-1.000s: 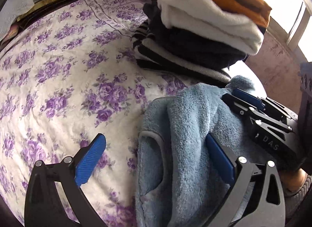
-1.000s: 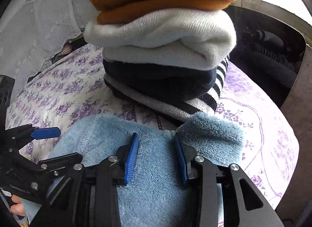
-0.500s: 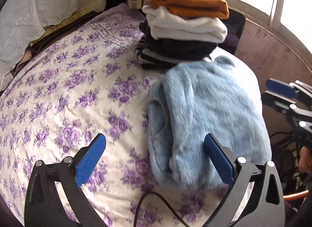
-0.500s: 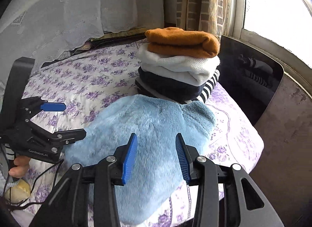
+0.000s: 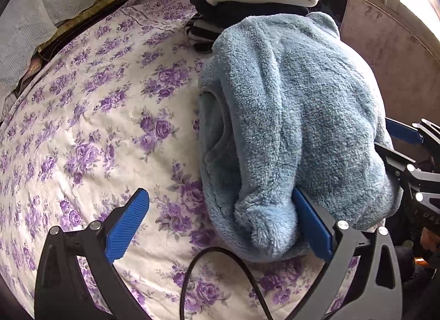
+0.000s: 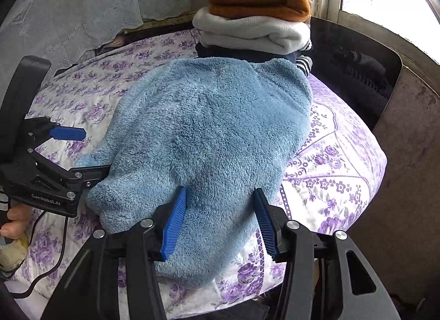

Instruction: Fold small clothes

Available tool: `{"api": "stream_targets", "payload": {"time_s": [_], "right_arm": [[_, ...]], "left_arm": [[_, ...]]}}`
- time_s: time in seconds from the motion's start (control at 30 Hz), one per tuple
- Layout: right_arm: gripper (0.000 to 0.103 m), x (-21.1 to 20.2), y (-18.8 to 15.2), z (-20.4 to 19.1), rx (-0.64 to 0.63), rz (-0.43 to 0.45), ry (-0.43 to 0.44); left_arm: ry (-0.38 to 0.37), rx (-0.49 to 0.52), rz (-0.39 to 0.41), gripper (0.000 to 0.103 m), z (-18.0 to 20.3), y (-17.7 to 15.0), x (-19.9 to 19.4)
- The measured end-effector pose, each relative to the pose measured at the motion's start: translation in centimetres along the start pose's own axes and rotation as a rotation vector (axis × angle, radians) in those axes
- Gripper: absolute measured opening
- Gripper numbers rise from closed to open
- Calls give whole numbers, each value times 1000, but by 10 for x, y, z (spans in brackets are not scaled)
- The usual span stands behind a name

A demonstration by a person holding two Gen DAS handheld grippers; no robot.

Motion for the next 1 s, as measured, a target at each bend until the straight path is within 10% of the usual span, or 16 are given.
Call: {"api": "stream_targets", "payload": {"time_s": [0.2,0.37,0.7,1.0], "right_arm": [[50,-35,14,-15,-51,82,-13],[54,-44,23,-26,4,115,47],[70,-15,23,-18,114,29,72],[75,-9,19,-14,141,20,82]], "left_arm": [[-79,-76,88,98,-18,4,-29],[3,-66,81,99,-22,11,-11],[81,22,232,99,-2,22,-12],[7,-48,240,99,-9,41,19]]}}
Point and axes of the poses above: each gripper's, at about its wrist camera, not at the fingertips, and x roughly the way its jaws point, z to its right, y to its top, the point moved 2 cm from there along x, roughly the way its jaws point, and after that the axes turned 2 degrees about -y, right-handed, at the moved point
